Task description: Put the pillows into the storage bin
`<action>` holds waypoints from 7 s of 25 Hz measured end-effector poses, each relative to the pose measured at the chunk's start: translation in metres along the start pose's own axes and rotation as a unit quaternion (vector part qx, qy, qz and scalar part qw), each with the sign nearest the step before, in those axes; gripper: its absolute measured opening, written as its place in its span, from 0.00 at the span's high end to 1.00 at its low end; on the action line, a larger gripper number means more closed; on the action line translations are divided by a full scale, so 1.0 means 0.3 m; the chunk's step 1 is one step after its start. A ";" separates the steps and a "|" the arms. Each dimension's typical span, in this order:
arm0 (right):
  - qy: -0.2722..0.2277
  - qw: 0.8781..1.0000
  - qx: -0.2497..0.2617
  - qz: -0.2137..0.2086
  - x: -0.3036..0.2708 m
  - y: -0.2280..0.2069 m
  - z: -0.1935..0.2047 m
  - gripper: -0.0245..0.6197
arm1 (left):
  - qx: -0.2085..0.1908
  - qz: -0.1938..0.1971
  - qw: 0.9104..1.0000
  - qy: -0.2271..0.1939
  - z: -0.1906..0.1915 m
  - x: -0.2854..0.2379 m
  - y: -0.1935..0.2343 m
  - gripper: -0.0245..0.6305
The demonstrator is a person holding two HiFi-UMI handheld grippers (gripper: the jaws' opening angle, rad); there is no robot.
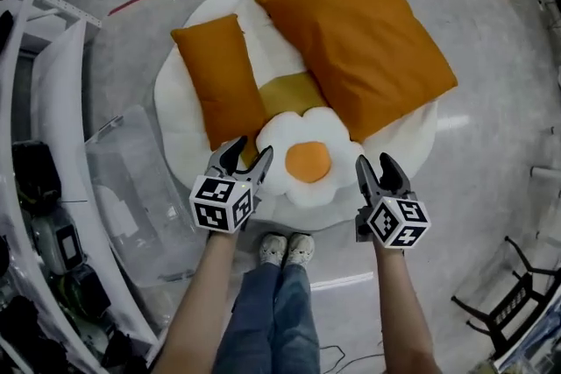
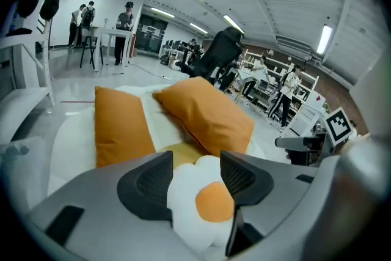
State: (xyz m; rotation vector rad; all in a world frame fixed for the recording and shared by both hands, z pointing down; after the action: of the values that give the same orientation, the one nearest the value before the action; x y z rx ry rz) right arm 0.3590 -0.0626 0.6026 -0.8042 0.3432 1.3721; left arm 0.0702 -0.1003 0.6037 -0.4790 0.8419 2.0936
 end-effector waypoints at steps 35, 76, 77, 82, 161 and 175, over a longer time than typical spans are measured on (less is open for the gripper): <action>0.145 0.988 0.020 0.042 -0.159 -0.023 0.311 0.85 | 0.063 -0.007 0.995 0.070 0.317 -0.138 0.085 0.80; 0.212 0.834 0.392 -0.326 -0.128 1.794 0.959 0.79 | 0.324 -0.412 0.839 -0.146 1.159 1.564 0.613 0.79; 0.211 0.831 0.397 -0.327 -0.139 1.795 0.974 0.79 | 0.325 -0.413 0.838 -0.145 1.176 1.557 0.620 0.79; 0.202 0.825 0.416 -0.325 -0.197 1.794 1.030 0.77 | 0.325 -0.418 0.837 -0.137 1.246 1.508 0.675 0.78; 0.090 0.935 0.135 -0.314 -0.090 1.394 0.017 0.66 | 0.199 -0.125 0.953 -0.192 0.006 0.901 0.377 0.67; 0.193 0.878 0.202 -0.388 0.018 1.877 0.658 0.66 | 0.300 -0.240 0.896 -0.222 0.619 1.418 0.559 0.67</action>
State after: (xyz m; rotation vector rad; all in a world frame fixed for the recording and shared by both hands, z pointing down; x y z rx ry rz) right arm -0.2213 0.0708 0.5642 -0.7381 0.5247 0.3573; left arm -0.3271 0.1880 0.5528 0.1234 0.9216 1.3130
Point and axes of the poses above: the fingertips, and each gripper's own axes: x backward along the fingers, y to its left, z out of its underside, the point moved 6 cm from there along x, backward along the fingers, and after that the axes turned 7 degrees about z, right-handed, at the moved point
